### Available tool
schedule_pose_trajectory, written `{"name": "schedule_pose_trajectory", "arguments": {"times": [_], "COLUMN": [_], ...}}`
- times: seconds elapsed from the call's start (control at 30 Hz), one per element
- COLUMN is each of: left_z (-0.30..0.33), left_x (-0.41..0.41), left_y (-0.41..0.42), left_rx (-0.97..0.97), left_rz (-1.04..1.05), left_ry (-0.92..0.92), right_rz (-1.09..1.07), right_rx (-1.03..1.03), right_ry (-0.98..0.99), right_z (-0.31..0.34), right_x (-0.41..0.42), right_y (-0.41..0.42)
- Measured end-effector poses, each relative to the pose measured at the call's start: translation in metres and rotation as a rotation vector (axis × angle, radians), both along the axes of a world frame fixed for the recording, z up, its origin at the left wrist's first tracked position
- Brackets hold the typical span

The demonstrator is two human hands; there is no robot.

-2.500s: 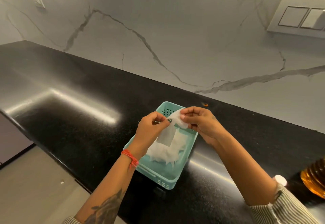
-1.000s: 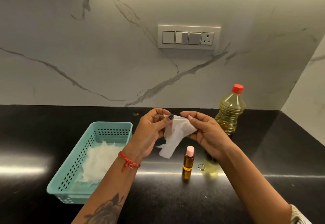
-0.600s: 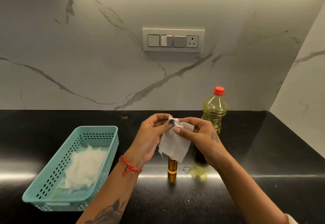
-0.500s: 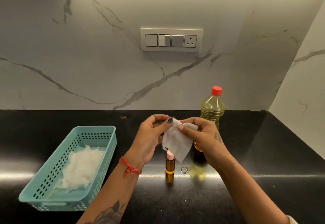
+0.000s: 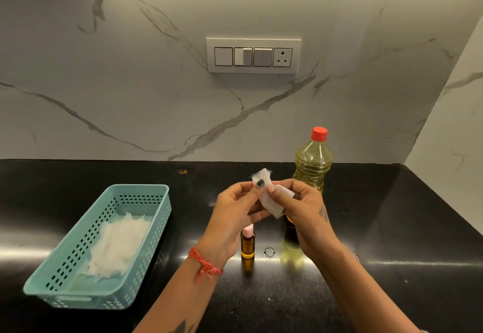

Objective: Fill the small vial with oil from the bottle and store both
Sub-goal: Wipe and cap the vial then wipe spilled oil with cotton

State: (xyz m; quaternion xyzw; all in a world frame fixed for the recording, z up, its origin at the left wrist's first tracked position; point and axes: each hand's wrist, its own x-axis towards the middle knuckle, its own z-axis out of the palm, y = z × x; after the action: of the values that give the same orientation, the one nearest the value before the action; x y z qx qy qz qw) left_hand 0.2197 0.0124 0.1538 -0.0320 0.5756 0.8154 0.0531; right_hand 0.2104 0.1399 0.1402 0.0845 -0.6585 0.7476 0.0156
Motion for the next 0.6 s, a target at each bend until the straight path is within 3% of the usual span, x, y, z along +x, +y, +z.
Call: {"name": "schedule_pose_trajectory", "arguments": {"times": [0.2, 0.33, 0.47, 0.6], "left_z": [-0.002, 0.001, 0.001, 0.001], "left_x": [-0.006, -0.009, -0.011, -0.01], "left_y": [-0.003, -0.01, -0.014, -0.016], "left_rx": [-0.024, -0.05, -0.208, -0.329], "left_rz": [0.106, 0.015, -0.029, -0.019], "left_ry": [0.042, 0.095, 0.151, 0.208], "right_rz": [-0.025, -0.013, 0.218, 0.171], "right_rx": [-0.023, 0.07, 0.123, 0.084], "right_ry": [-0.033, -0.012, -0.062, -0.035], "right_z": [0.003, 0.006, 0.01, 0.009], "right_x": [-0.004, -0.01, -0.013, -0.012], "right_y": [0.01, 0.018, 0.02, 0.014]}}
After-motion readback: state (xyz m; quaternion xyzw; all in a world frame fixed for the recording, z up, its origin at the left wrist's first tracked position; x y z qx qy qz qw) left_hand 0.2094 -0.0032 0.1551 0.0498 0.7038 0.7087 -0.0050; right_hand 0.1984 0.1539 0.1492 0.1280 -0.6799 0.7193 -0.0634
